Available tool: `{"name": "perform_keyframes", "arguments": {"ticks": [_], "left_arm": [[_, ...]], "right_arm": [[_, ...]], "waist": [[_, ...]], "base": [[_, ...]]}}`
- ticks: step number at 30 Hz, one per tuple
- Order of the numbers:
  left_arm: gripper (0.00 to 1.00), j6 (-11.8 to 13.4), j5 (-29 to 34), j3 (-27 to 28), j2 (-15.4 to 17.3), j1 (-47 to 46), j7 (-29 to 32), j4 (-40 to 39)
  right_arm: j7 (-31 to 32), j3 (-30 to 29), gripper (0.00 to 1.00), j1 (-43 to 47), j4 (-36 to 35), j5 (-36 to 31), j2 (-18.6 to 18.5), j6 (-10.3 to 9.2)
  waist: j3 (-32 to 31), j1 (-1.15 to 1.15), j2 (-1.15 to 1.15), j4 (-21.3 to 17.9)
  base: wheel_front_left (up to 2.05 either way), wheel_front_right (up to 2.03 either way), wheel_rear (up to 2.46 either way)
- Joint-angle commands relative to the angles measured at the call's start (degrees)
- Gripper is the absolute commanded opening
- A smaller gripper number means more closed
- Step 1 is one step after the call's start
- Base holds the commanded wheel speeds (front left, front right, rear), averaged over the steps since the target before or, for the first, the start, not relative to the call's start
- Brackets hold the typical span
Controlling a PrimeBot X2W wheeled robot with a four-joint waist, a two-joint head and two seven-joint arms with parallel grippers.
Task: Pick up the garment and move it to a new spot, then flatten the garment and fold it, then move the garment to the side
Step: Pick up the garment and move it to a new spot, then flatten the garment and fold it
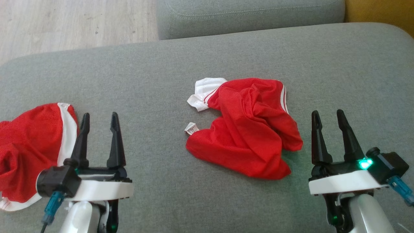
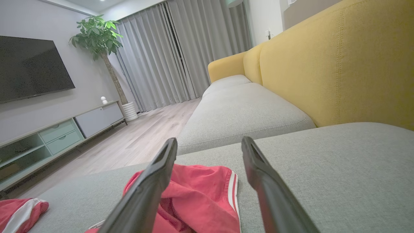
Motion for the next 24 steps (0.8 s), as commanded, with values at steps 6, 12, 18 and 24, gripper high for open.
{"name": "perform_keyframes", "arguments": {"ticks": [6, 12, 18, 24], "left_arm": [[1.0, -2.6, 2.7, 4.2, -1.3, -1.7, -0.3, -1.3], [1.0, -4.0, 4.0, 5.6, -2.4, -1.5, -0.3, -0.7], [1.0, -5.1, 5.3, 7.1, -3.4, -1.4, -0.3, -0.4], [1.0, -6.0, 6.3, 7.5, -4.1, -1.6, -0.3, 0.4]], "right_arm": [[-0.6, 1.3, 1.0, -1.6, -2.1, -0.6, -0.3, 0.44], [-0.6, 1.5, 1.0, -1.6, -2.0, -0.6, -0.3, 0.44], [-0.6, 1.5, 1.0, -1.5, -2.2, -0.6, -0.3, 0.44], [-0.6, 1.6, 1.0, -1.6, -2.4, -1.1, -0.3, 0.44]], "waist": [[0.0, 0.0, 0.0, 0.2], [-0.2, 0.0, 0.0, 0.2], [-0.2, 0.0, 0.0, 0.2], [0.2, 0.0, 0.0, 0.4]], "base": [[0.0, 0.0, 0.0], [0.0, 0.0, 0.0], [0.0, 0.0, 0.0], [0.0, 0.0, 0.0]]}}
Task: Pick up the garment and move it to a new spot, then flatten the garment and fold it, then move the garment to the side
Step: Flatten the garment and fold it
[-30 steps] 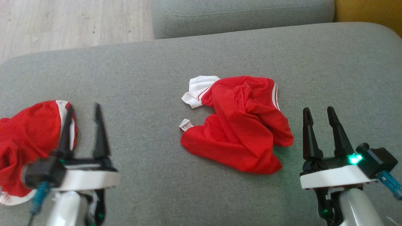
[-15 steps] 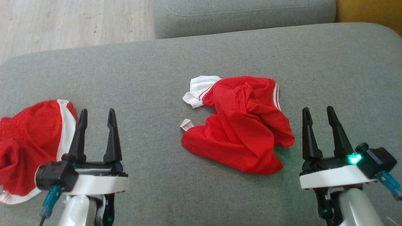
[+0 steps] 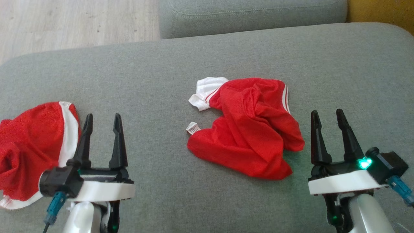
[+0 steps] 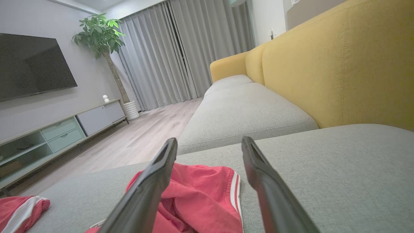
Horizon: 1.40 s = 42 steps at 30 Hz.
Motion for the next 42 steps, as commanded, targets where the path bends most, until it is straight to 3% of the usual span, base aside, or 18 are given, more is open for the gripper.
{"name": "perform_keyframes", "arguments": {"ticks": [1, 6, 10, 20, 25, 32, 33, 34, 35, 42], "left_arm": [[1.0, -0.3, 0.5, 2.2, 0.1, -1.6, -0.3, -1.4], [1.0, -0.8, 0.9, 2.2, -0.5, -1.7, -0.3, -0.9], [1.0, -1.1, 1.2, 2.2, -0.8, -2.2, -0.3, -0.6], [1.0, -1.8, 1.2, 0.9, -1.6, -3.8, -0.3, 0.6], [1.0, -2.1, 0.6, -0.1, -2.0, -4.9, -0.3, 1.3], [1.0, -2.2, 0.1, -0.6, -2.1, -5.2, -0.3, 1.8], [1.0, -2.2, 0.0, -0.6, -2.2, -5.2, -0.3, 1.9], [1.0, -2.2, 0.0, -0.5, -2.2, -5.1, -0.3, 1.9], [1.0, -2.2, 0.0, -0.5, -2.2, -5.1, -0.3, 1.9], [1.0, -2.2, -0.3, 0.0, -2.2, -4.6, -0.3, 1.9]], "right_arm": [[-0.6, 1.5, 1.0, -1.6, -2.1, -0.6, -0.3, 0.44], [-0.6, 2.9, 1.0, -2.0, -2.3, -3.3, -0.3, 0.44], [-0.6, 8.9, 1.0, -3.0, -0.3, -4.6, -0.3, 0.44], [7.2, 25.8, 1.0, -13.5, 15.6, -8.3, -0.3, 0.44], [14.0, 28.2, 1.0, -19.2, 25.6, -10.0, -0.3, 0.44], [17.0, 29.7, 1.0, -21.6, 31.8, -10.5, -0.3, 0.44], [17.4, 30.0, 0.95, -21.7, 32.6, -10.0, -0.3, 0.44], [17.7, 30.4, 0.29, -21.9, 33.2, -9.8, -0.3, 0.44], [17.6, 30.6, 0.0, -22.2, 33.5, -9.6, -0.3, 0.44], [9.0, 27.4, 0.0, -24.6, 32.1, -7.4, -0.3, 0.44]], "waist": [[0.1, 0.0, 0.0, 0.2], [0.3, 0.0, 0.0, 0.7], [0.8, 0.0, 0.0, 1.6], [2.9, 0.0, 0.0, 5.7], [4.3, 0.0, 0.0, 8.6], [4.7, 0.0, 0.0, 10.6], [4.7, 0.0, 0.0, 10.8], [4.7, 0.0, 0.0, 10.9], [4.7, 0.0, 0.0, 11.0], [3.4, 0.0, 0.0, 10.5]], "base": [[0.0, 0.0, 0.0], [0.0, 0.0, 0.0], [0.0, 0.0, 0.0], [0.0, 0.0, 0.0], [0.0, 0.0, 0.0], [0.0, 0.0, 0.0], [0.0, 0.0, 0.0], [0.0, 0.0, 0.0], [0.0, 0.0, 0.0], [0.0, 0.0, 0.0]]}}
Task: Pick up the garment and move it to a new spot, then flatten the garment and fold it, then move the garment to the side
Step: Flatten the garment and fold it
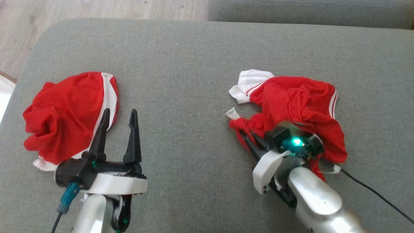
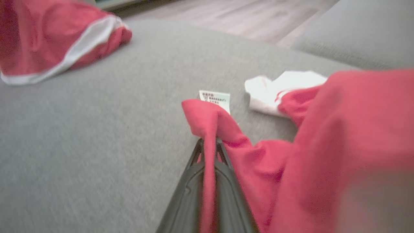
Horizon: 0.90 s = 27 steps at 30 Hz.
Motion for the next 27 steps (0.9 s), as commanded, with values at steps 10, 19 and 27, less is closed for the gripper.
{"name": "perform_keyframes", "arguments": {"ticks": [10, 19, 27], "left_arm": [[1.0, 0.8, -2.6, 1.8, 0.1, -1.0, -0.3, -3.9], [1.0, 1.5, -4.2, 1.2, 0.1, -0.2, -0.3, -4.3], [1.0, 1.9, -4.1, 2.5, 0.1, 0.7, -0.3, -4.9]], "right_arm": [[-7.2, -2.1, 0.0, -12.0, -5.1, 4.8, 0.6, 0.43], [-8.8, 1.7, 0.0, -29.1, -8.2, 18.8, 0.6, 0.43], [-9.8, -8.8, 0.0, -42.1, -9.4, 25.6, 0.6, 0.43]], "waist": [[-3.2, 0.0, 0.0, 1.1], [-5.4, 0.0, 0.0, 5.0], [-5.6, 0.0, 0.0, 3.4]], "base": [[0.0, 0.0, 0.0], [0.0, 0.0, 0.0], [0.0, 0.0, 0.0]]}}
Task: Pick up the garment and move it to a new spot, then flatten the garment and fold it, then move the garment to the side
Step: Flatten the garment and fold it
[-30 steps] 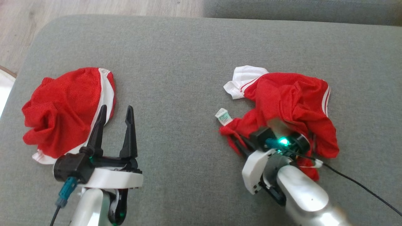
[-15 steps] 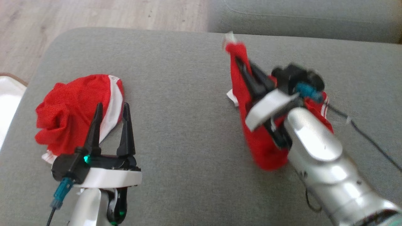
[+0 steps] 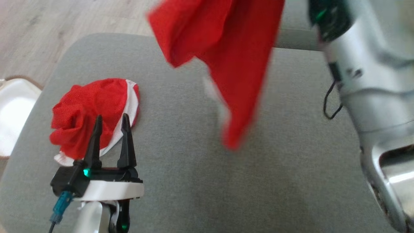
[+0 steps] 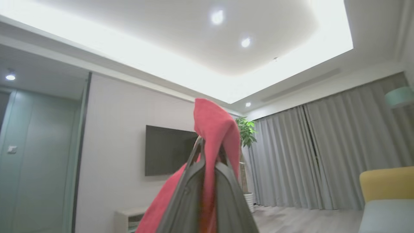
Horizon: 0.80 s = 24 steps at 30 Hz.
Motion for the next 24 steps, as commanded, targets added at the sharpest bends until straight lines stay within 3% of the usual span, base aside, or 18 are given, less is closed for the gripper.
{"name": "perform_keyframes", "arguments": {"ticks": [1, 8, 14, 16, 17, 18, 24], "left_arm": [[1.0, 0.3, -0.1, 2.1, 0.2, -2.1, -0.3, -2.2], [1.0, 0.3, 0.4, 3.1, 0.2, -2.1, -0.3, -3.3], [1.0, -0.1, 1.2, 3.5, 0.2, -2.9, -0.3, -3.6], [1.0, -0.2, 1.4, 3.4, 0.2, -3.3, -0.3, -3.6], [1.0, -0.3, 1.6, 3.4, 0.2, -3.5, -0.3, -3.5], [1.0, -0.4, 1.7, 3.3, 0.2, -3.8, -0.3, -3.3], [1.0, -0.6, 1.9, 3.5, 0.2, -4.1, -0.3, -2.9]], "right_arm": [[-0.3, -1.2, 0.0, -0.8, -1.0, -0.2, 0.9, 0.43], [-0.3, -9.3, 0.0, 5.8, 3.1, -3.6, -0.6, 0.43], [5.5, -12.0, 0.0, 19.6, 8.5, -6.4, -11.1, 0.43], [7.1, -14.2, 0.0, 22.6, 12.8, -10.6, -15.1, 0.43], [7.4, -15.3, 0.78, 23.4, 14.9, -13.3, -16.3, 0.43], [7.2, -16.8, 1.0, 23.7, 16.6, -15.6, -17.1, 0.43], [3.2, -23.9, 1.0, 23.4, 18.0, -23.0, -12.7, 0.43]], "waist": [[0.2, 0.0, 0.0, -0.9], [1.3, 0.0, 0.0, -6.5], [2.8, 0.0, 0.0, -11.1], [3.4, 0.0, 0.0, -12.4], [3.6, 0.0, 0.0, -12.9], [3.8, 0.0, 0.0, -13.3], [3.8, 0.0, 0.0, -15.4]], "base": [[0.0, 0.0, 0.0], [0.0, 0.0, 0.0], [0.0, 0.0, 0.0], [0.0, 0.0, 0.0], [0.0, 0.0, 0.0], [0.0, 0.0, 0.0], [0.0, 0.0, 0.0]]}}
